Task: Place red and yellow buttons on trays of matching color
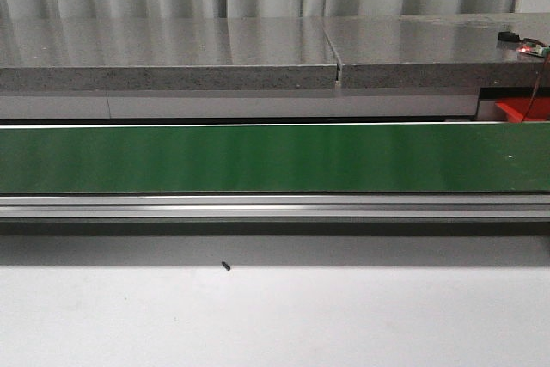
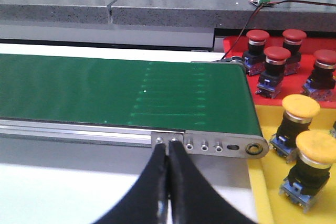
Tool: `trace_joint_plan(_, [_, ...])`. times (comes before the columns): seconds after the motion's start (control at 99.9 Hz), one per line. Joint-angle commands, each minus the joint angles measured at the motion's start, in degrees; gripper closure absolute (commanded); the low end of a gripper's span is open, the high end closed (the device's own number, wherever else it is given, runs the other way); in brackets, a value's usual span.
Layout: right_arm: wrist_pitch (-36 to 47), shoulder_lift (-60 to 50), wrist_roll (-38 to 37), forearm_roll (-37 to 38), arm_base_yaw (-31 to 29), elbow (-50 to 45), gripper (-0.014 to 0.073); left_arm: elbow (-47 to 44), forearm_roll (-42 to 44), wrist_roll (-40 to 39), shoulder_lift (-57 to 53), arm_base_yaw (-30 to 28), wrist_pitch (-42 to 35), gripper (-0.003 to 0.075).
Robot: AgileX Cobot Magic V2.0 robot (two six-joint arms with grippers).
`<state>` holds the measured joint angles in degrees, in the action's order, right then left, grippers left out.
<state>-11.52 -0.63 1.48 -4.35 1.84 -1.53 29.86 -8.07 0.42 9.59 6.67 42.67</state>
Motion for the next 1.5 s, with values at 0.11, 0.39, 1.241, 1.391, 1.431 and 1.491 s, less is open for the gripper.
trace_joint_plan(0.11, [4.92, -1.04, 0.01, 0.68, 0.12, 0.87, 0.0662, 1.39, -0.48, -0.42, 0.66, 0.38, -4.45, 0.0741])
trace_joint_plan(0.39, [4.92, -1.04, 0.01, 0.68, 0.12, 0.87, 0.0662, 1.39, 0.62, -0.42, 0.66, 0.38, -7.94, 0.0741])
trace_joint_plan(1.241, [4.92, -1.04, 0.01, 0.68, 0.12, 0.87, 0.0662, -30.41, 9.59, -1.28, -11.55, 0.15, -42.10, 0.0741])
trace_joint_plan(1.391, [4.92, -1.04, 0.01, 0.68, 0.12, 0.87, 0.0662, -31.64, 9.68, -2.37, -11.67, 0.65, -42.97, 0.0741])
trace_joint_plan(1.431, [4.92, -1.04, 0.01, 0.68, 0.12, 0.87, 0.0662, -31.64, 10.07, -2.37, -11.67, 0.91, -43.25, 0.0741])
trace_joint_plan(1.491, [4.92, -1.04, 0.01, 0.68, 0.12, 0.87, 0.0662, -31.64, 10.07, -2.37, -11.67, 0.91, -43.25, 0.0741])
